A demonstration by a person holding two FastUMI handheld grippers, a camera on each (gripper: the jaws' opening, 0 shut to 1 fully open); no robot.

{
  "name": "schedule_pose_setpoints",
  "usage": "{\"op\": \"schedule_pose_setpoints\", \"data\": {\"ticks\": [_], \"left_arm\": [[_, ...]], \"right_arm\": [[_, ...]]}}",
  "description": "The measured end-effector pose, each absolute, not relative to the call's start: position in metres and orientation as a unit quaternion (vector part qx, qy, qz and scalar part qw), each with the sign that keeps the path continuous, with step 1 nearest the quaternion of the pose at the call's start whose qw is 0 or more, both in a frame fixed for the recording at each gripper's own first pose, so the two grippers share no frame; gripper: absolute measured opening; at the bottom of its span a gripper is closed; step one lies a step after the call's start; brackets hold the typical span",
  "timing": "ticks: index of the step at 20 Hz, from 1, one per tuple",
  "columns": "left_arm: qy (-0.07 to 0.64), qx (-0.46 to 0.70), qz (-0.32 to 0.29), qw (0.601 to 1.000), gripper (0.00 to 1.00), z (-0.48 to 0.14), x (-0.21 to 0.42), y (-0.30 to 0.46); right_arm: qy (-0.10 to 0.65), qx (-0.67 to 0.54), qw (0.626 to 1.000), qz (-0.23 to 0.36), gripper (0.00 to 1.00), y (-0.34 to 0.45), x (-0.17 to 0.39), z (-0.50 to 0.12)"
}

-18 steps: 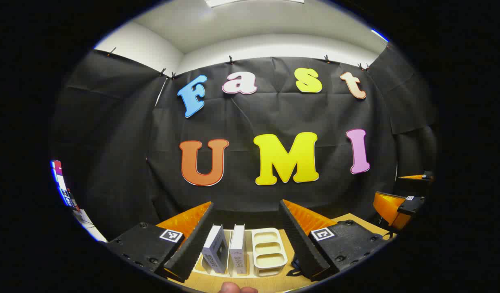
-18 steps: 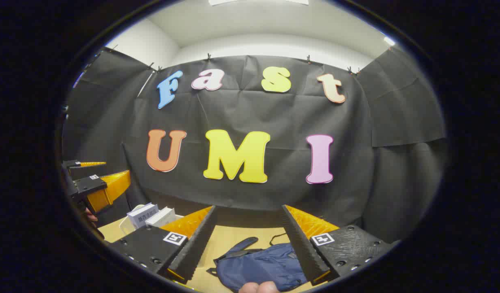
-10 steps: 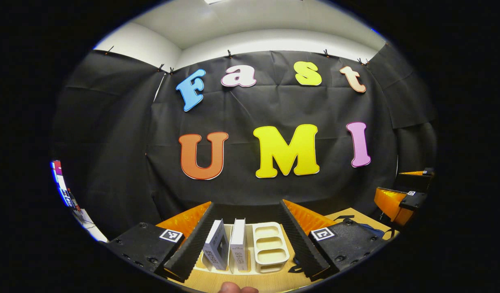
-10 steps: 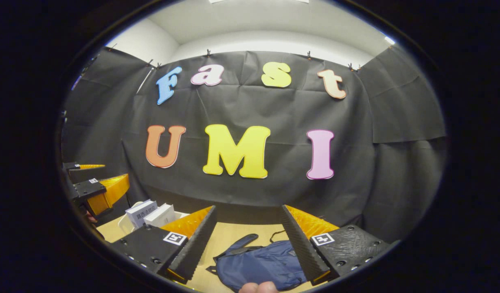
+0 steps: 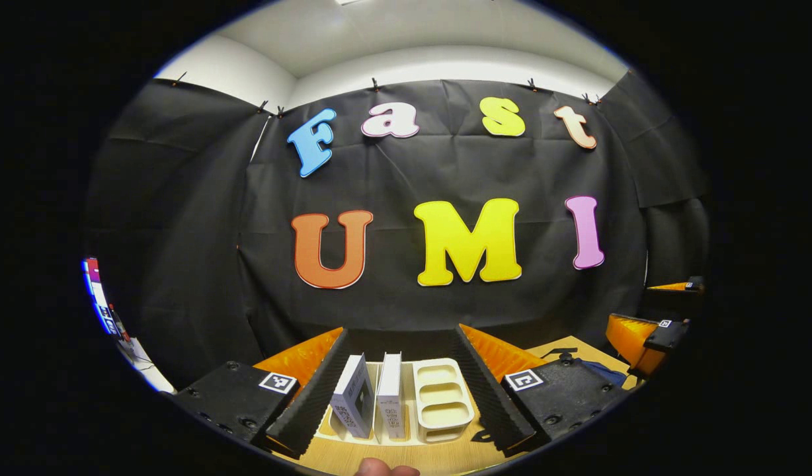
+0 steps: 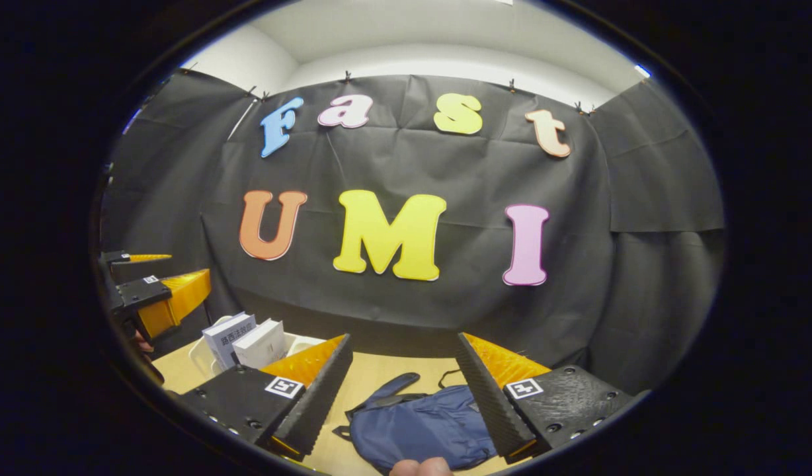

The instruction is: Open the schoolbag, grab two books from the bookshelf and put them into the schoolbag.

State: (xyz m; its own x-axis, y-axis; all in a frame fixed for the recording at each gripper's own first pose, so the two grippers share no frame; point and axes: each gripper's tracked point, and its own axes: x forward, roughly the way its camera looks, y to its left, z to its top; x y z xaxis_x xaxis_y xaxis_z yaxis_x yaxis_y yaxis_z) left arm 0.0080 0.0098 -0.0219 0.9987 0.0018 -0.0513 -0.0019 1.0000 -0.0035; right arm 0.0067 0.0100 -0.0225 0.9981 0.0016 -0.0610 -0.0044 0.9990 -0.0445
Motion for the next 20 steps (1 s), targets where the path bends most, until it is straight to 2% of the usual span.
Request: {"op": "schedule_pose_setpoints", "data": {"ticks": [5,6,8,9,14,20], "left_arm": [[0.026,-0.001,0.002,1.000,0.98,-0.027,0.010,0.014],[0.027,-0.001,0.002,1.000,0.98,-0.027,0.010,0.015],[0.027,-0.002,0.003,1.000,0.98,-0.028,0.010,0.016],[0.028,-0.004,0.003,1.000,0.98,-0.028,0.009,0.018],[0.037,-0.012,0.007,0.999,0.98,-0.037,0.010,0.022],[0.048,0.001,0.012,0.999,1.00,-0.049,0.007,0.028]], "right_arm": [[0.039,-0.035,0.999,0.008,0.98,0.014,0.004,-0.033],[0.045,-0.040,0.998,0.013,0.95,0.015,0.003,-0.039],[0.068,-0.050,0.996,0.020,0.98,0.014,-0.001,-0.065],[0.083,-0.058,0.995,0.020,0.95,0.010,-0.004,-0.081],[0.166,-0.116,0.979,0.031,0.95,0.001,-0.024,-0.180],[0.269,-0.212,0.938,0.047,0.99,-0.013,-0.047,-0.299]]}}
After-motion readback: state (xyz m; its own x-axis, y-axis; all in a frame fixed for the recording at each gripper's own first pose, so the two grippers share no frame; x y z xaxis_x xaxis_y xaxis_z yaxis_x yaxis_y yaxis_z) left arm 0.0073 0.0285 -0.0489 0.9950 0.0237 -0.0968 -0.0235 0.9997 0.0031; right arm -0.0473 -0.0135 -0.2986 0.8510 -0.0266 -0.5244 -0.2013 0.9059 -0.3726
